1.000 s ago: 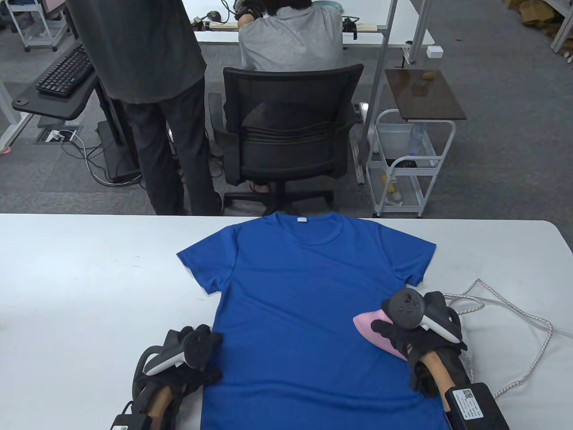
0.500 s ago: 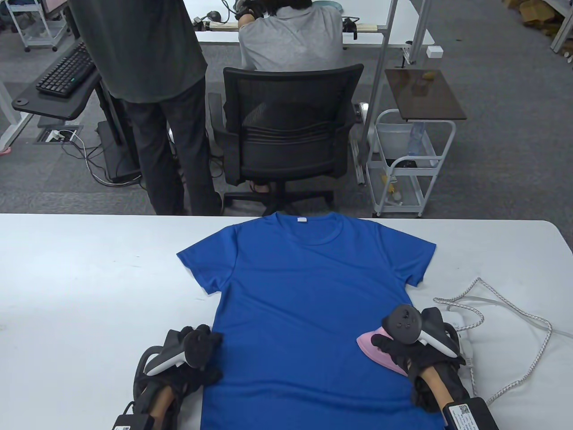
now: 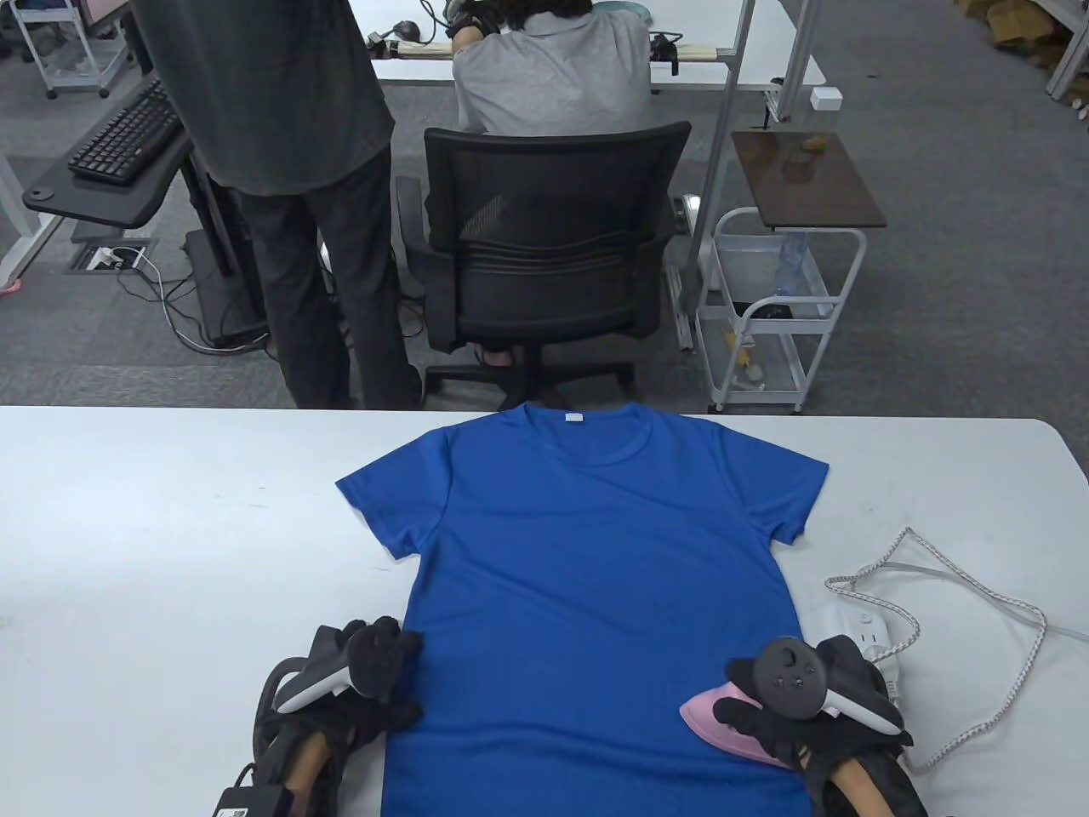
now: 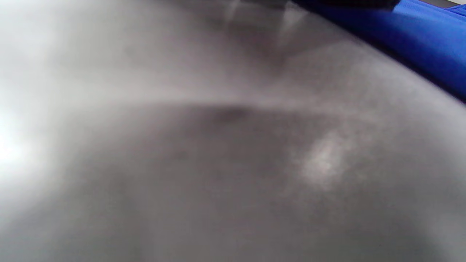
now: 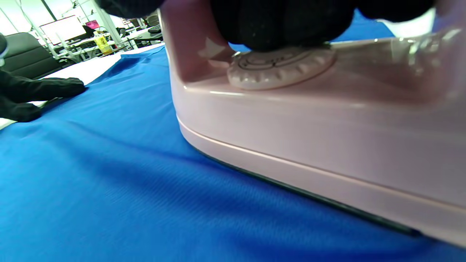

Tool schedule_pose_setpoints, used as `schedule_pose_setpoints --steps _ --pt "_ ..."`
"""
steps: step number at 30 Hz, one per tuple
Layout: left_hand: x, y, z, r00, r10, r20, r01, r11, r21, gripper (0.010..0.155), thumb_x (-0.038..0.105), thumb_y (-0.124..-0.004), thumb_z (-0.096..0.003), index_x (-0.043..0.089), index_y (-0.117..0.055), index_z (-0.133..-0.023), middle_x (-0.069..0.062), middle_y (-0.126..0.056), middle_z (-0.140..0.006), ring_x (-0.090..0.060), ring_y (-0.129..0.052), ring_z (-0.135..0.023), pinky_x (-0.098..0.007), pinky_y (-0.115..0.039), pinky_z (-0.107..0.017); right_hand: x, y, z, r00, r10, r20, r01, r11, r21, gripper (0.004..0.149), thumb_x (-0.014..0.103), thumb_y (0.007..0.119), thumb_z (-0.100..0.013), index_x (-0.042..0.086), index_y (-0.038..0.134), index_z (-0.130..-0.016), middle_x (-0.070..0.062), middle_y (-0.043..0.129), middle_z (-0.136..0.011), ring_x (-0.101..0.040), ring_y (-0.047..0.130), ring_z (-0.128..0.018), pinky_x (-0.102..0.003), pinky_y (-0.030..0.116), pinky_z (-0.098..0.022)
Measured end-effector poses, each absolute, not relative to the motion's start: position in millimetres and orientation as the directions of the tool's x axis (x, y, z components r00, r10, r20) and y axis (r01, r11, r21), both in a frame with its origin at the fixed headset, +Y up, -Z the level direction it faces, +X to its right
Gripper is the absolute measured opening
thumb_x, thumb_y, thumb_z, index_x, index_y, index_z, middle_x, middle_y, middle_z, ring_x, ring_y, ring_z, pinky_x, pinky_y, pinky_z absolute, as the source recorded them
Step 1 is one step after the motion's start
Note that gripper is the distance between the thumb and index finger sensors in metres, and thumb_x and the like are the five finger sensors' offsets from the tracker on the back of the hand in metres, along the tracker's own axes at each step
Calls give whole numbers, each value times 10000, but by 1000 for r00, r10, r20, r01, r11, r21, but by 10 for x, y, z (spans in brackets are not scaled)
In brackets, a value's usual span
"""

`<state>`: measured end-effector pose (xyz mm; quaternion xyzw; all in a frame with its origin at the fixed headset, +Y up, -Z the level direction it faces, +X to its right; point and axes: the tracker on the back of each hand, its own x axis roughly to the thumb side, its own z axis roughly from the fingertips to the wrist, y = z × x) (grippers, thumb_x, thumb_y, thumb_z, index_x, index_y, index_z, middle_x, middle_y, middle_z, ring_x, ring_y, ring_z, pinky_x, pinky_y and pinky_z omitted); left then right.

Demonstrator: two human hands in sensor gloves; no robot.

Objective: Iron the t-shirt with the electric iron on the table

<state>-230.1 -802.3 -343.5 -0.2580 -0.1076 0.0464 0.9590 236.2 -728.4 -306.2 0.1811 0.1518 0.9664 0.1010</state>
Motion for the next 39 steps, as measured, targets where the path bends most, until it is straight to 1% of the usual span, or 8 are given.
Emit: schedule_pose_setpoints --steps 8,19,22,26,30,31,32,39 --pt "-2317 -8036 -3443 971 165 174 -54 857 -513 836 585 -653 -412 358 -248 -1107 37 -148 -1181 -366 -164 -1085 -583 -275 -756 2382 -7262 -2890 -880 262 396 -106 -921 374 687 520 676 -441 93 727 -977 -191 849 -753 -372 888 -559 -570 763 -469" --pt "-2316 -8032 -3443 971 168 172 -57 856 -514 835 582 -656 -412 355 -251 -1106 -7 -150 -1181 -368 -165 -1085 -583 -274 -755 2320 -7247 -2952 -908 276 314 -143 -911 387 690 514 694 -436 83 740 -972 -203 858 -749 -382 897 -557 -580 769 -471" --pt "-2318 -8033 -3443 970 172 172 -60 854 -516 836 581 -657 -413 354 -249 -1106 36 -147 -1180 -367 -160 -1084 -582 -270 -755 2241 -7244 -3022 -923 249 292 -134 -922 364 691 515 683 -439 83 738 -976 -200 861 -751 -377 905 -558 -578 774 -471" --pt "-2317 -8030 -3442 970 172 174 -59 855 -516 837 582 -656 -412 354 -249 -1106 -9 -147 -1180 -367 -160 -1084 -582 -271 -754 2099 -7243 -3183 -941 232 246 -136 -926 352 691 513 677 -441 84 735 -980 -202 860 -758 -381 907 -565 -583 771 -477" --pt "-2317 -8030 -3440 969 172 175 -58 854 -517 836 582 -654 -414 353 -246 -1107 -10 -144 -1180 -369 -157 -1084 -582 -268 -754 1939 -7247 -3395 -954 227 197 -150 -928 340 692 509 671 -442 82 730 -983 -205 855 -763 -385 904 -571 -590 765 -484" --pt "-2317 -8028 -3441 970 170 176 -56 855 -515 837 583 -654 -413 352 -247 -1107 34 -146 -1180 -370 -161 -1085 -582 -272 -755 1898 -7251 -3460 -957 229 180 -160 -929 334 692 508 670 -442 82 728 -984 -206 856 -761 -385 902 -572 -592 762 -487" --pt "-2315 -8026 -3442 970 169 176 -55 855 -515 836 582 -657 -414 352 -250 -1107 -9 -149 -1181 -371 -165 -1085 -584 -276 -754 1872 -7255 -3504 -957 236 167 -172 -928 330 691 506 671 -442 79 730 -982 -210 854 -760 -388 899 -571 -596 759 -488" --pt "-2317 -8026 -3442 969 175 176 -59 852 -521 838 582 -660 -417 352 -245 -1108 -10 -144 -1180 -370 -156 -1083 -583 -269 -754 1699 -7276 -3817 -965 238 109 -198 -935 293 691 508 666 -443 76 726 -979 -209 852 -754 -386 895 -563 -597 755 -488"
